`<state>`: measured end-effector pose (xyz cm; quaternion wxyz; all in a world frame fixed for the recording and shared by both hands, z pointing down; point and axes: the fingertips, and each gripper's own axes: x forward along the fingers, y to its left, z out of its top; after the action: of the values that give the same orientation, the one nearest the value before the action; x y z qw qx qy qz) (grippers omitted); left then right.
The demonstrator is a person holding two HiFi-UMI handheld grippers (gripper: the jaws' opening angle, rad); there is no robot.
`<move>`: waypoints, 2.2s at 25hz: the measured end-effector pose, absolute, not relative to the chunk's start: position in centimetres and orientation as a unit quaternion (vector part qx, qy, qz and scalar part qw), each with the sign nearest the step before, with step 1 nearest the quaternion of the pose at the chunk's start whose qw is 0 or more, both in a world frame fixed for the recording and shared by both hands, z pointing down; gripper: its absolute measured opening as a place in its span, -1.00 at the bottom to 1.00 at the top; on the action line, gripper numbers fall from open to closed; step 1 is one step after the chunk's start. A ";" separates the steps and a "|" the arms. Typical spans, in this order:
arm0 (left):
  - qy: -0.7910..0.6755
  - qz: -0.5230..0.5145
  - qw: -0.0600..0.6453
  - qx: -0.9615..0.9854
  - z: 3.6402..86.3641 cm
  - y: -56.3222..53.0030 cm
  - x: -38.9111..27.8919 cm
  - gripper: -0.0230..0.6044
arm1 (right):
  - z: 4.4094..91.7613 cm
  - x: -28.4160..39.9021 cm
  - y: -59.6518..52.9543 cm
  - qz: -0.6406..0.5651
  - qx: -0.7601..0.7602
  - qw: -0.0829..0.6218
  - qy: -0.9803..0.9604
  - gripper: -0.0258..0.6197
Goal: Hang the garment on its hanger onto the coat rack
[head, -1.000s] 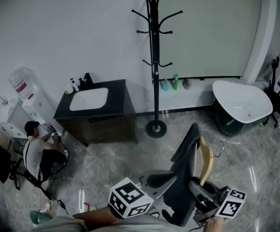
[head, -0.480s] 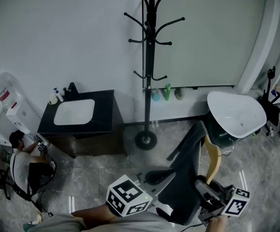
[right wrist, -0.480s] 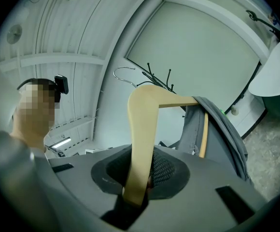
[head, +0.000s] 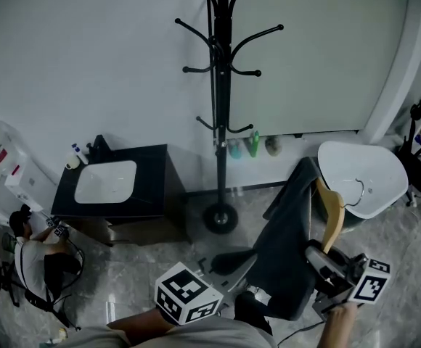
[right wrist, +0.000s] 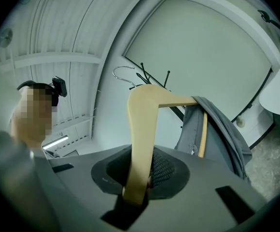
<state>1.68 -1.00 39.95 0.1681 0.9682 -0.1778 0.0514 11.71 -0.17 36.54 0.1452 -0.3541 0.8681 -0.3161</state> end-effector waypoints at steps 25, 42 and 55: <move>-0.335 0.032 0.170 0.926 38.6 -28.3 14.0 -0.91 | 32.6 21.9 -32.0 -0.327 -0.172 0.052 0.928 -0.70; -0.312 0.015 0.167 0.935 37.9 -38.9 11.8 -0.91 | 25.8 19.2 -47.7 -0.292 -0.185 -0.013 0.938 -0.70; -0.368 0.008 0.174 0.913 38.6 -39.6 11.9 -0.91 | 28.3 16.7 -52.1 -0.277 -0.139 -0.066 0.948 -0.70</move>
<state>11.91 -39.59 38.57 0.1737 0.9133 -0.3684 0.0079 16.71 -52.15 28.33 -0.0660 -0.1394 0.9485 -0.2768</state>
